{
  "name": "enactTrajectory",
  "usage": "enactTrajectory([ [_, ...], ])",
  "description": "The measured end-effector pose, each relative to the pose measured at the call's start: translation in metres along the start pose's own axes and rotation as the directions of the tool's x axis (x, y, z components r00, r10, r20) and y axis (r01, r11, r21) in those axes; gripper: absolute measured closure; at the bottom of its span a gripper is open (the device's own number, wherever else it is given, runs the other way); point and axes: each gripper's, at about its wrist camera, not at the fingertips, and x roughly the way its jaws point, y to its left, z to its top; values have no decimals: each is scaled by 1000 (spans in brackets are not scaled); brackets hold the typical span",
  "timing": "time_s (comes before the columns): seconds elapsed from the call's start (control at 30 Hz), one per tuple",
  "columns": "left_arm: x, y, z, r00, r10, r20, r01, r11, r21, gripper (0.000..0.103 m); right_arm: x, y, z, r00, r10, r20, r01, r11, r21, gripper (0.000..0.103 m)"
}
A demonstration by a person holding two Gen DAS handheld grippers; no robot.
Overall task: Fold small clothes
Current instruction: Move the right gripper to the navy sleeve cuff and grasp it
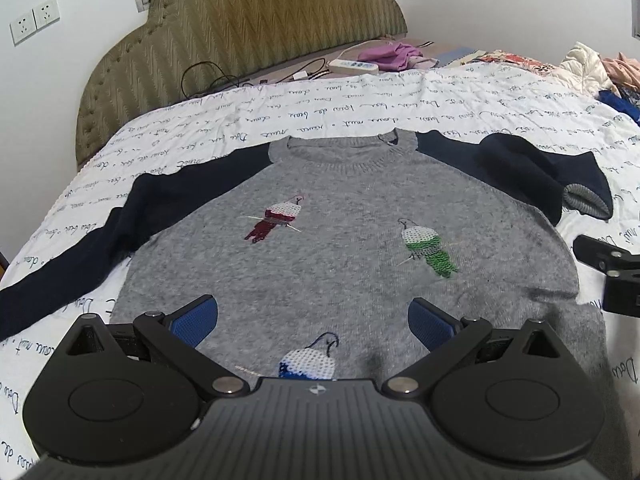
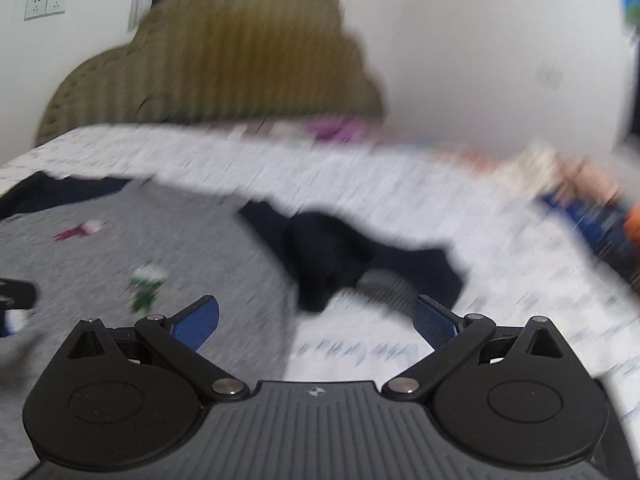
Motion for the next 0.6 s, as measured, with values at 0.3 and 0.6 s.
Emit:
enactTrajectory([
  [0.3,18,-13,11,999,29,-45,-29,1000,-8,0,-5,-3,4,996,79,42,-80,997,12,0],
  [0.6,30,-28,18,997,30,-67,-28,999,27,0,22,-30,3,998,-55,34,58,994,-91,0],
])
